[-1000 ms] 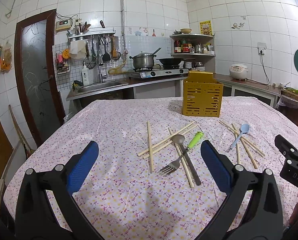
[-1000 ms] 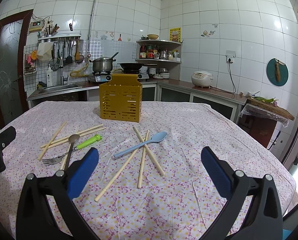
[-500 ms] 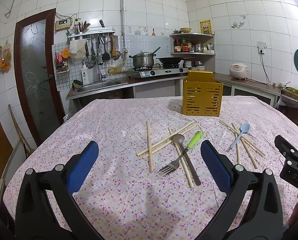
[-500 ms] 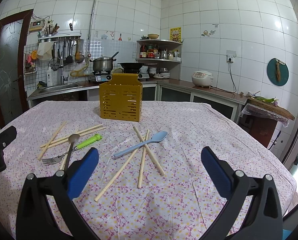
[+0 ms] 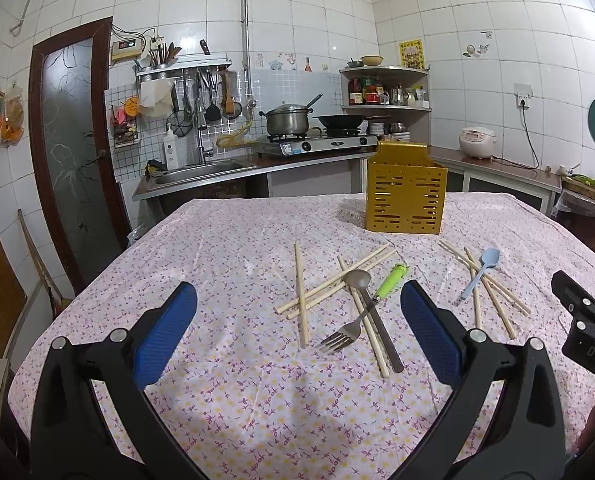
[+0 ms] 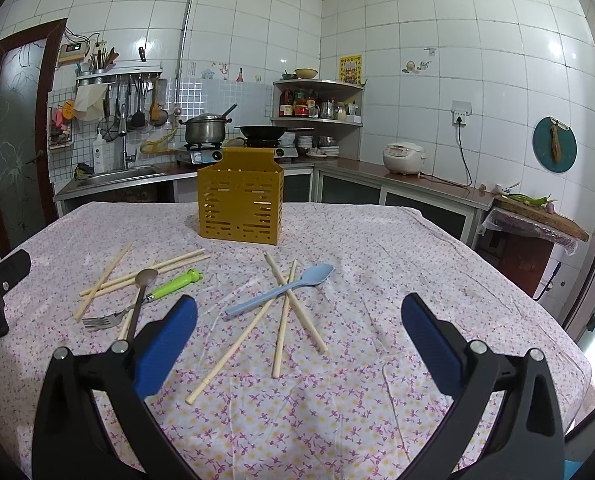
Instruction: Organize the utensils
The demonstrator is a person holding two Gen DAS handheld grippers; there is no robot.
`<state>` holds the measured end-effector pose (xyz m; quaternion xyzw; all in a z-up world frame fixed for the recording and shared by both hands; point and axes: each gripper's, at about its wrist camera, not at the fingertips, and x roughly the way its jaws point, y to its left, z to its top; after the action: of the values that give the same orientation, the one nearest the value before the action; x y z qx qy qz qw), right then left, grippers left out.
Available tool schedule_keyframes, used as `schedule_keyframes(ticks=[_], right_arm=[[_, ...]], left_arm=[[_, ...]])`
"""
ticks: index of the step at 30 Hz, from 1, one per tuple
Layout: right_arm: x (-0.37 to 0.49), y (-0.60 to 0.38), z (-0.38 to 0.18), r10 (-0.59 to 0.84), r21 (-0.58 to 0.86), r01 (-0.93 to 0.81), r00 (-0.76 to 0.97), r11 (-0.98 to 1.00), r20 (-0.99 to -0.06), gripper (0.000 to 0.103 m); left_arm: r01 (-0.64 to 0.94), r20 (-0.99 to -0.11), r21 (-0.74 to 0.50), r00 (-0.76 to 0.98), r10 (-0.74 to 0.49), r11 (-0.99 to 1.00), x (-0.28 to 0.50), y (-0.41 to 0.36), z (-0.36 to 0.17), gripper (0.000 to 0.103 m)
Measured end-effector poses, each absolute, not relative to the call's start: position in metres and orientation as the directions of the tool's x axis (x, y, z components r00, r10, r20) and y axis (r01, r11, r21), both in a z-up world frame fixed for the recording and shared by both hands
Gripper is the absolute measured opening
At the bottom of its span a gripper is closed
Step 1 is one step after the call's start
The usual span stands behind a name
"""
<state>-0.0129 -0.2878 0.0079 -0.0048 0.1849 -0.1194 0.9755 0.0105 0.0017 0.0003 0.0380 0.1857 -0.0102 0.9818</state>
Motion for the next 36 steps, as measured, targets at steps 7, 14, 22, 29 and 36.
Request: schedule_keyframes(ticks=[7, 14, 22, 29, 36], right_arm=[[-0.014, -0.286, 0.008, -0.236, -0.061, 0.229, 0.905, 0.971, -0.354, 0.099], [-0.014, -0.285, 0.009, -0.237, -0.062, 0.23, 0.906, 0.971, -0.352, 0.099], [-0.012, -0.285, 0.008, -0.235, -0.056, 0.231, 0.903, 0.971, -0.359, 0.099], [-0.007, -0.289, 0.004, -0.221, -0.047, 0.22, 0.899, 0.974, -0.378, 0.099], [0.004, -0.294, 0.006, -0.204, -0.036, 0.207, 0.892, 0.978, -0.403, 0.099]], left_arm=[[0.037, -0.366, 0.068, 0.931, -0.01, 0.997, 0.011, 0.002, 0.002, 0.098], [0.036, -0.369, 0.066, 0.929, -0.01, 0.997, 0.012, 0.004, 0.003, 0.098], [0.046, -0.378, 0.062, 0.926, -0.019, 0.997, 0.014, 0.004, 0.001, 0.098], [0.058, -0.405, 0.047, 0.914, -0.034, 0.997, 0.021, 0.005, -0.002, 0.098], [0.046, -0.395, 0.085, 0.919, -0.009, 0.995, 0.029, 0.005, 0.004, 0.098]])
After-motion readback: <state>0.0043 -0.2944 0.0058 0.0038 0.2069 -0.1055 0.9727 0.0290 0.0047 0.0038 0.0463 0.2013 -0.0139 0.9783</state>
